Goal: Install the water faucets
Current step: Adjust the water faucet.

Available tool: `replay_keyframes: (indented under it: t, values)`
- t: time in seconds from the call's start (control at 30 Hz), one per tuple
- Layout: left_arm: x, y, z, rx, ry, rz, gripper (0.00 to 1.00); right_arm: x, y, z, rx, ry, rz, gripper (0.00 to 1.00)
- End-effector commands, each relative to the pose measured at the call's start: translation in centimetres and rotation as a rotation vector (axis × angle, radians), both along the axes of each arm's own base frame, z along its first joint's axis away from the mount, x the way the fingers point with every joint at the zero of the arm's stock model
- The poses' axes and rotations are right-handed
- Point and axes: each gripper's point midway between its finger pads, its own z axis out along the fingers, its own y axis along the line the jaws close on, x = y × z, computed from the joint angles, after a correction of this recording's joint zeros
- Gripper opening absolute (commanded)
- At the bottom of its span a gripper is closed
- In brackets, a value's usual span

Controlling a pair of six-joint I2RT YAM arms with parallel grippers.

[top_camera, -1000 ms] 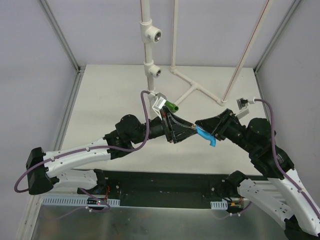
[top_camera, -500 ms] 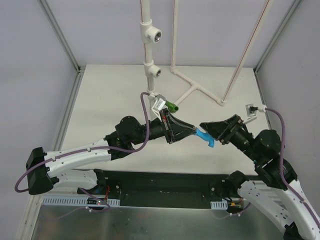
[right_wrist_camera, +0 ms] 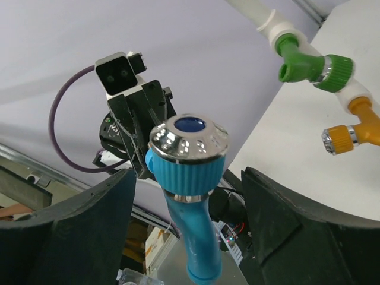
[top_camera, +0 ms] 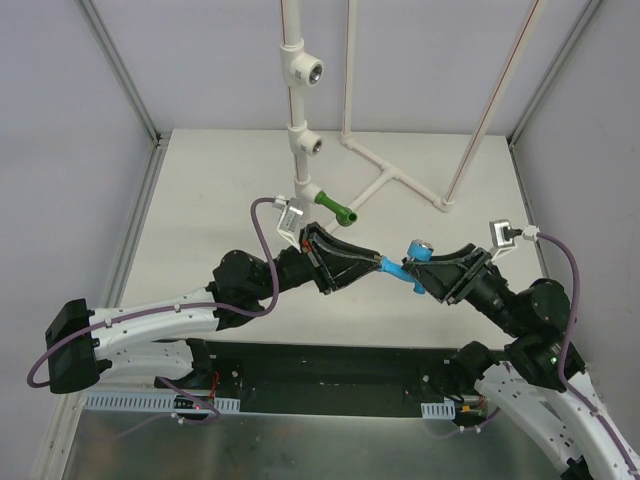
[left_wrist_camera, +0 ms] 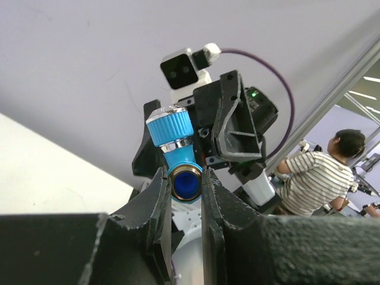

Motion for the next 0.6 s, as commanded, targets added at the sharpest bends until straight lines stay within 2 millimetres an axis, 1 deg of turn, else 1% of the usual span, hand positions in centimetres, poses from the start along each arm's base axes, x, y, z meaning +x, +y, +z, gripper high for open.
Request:
replay_keyframes:
  t: [0.0, 0.1, 0.3, 0.43, 0.5, 0.57]
  values:
    - [-1.1, 1.9, 4.8, -0.190, -0.067, -0.012, 0.00, -1.8, 0.9, 3.4, 0.098, -0.101, 0.116, 0.77]
    - [-1.0, 1.9, 4.9, -0.205, -0.072, -0.008, 0.00, -2.1, 1.1, 3.8, 0.121, -0.117, 0.138, 0.73]
    - [-1.1, 1.6, 4.9, -0.222, -0.072, -0.025, 0.00, -2.1, 1.2, 4.6, 0.156, -0.128, 0.155, 0.58]
    - [-1.0, 1.5, 5.1, -0.233, -0.079, -0.021, 0.00, -2.0, 1.4, 4.7, 0.170, -0.123, 0.165, 0.49]
    - [-0.9, 1.5, 5.1, -0.237, -0.084, -0.017, 0.00, -2.2, 1.6, 4.8, 0.176, -0.126, 0.179, 0.48]
    - [-0.8, 1.5, 5.2, -0.246, -0.089, -0.008, 0.00, -2.2, 1.6, 4.9, 0.181, -0.126, 0.182, 0.50]
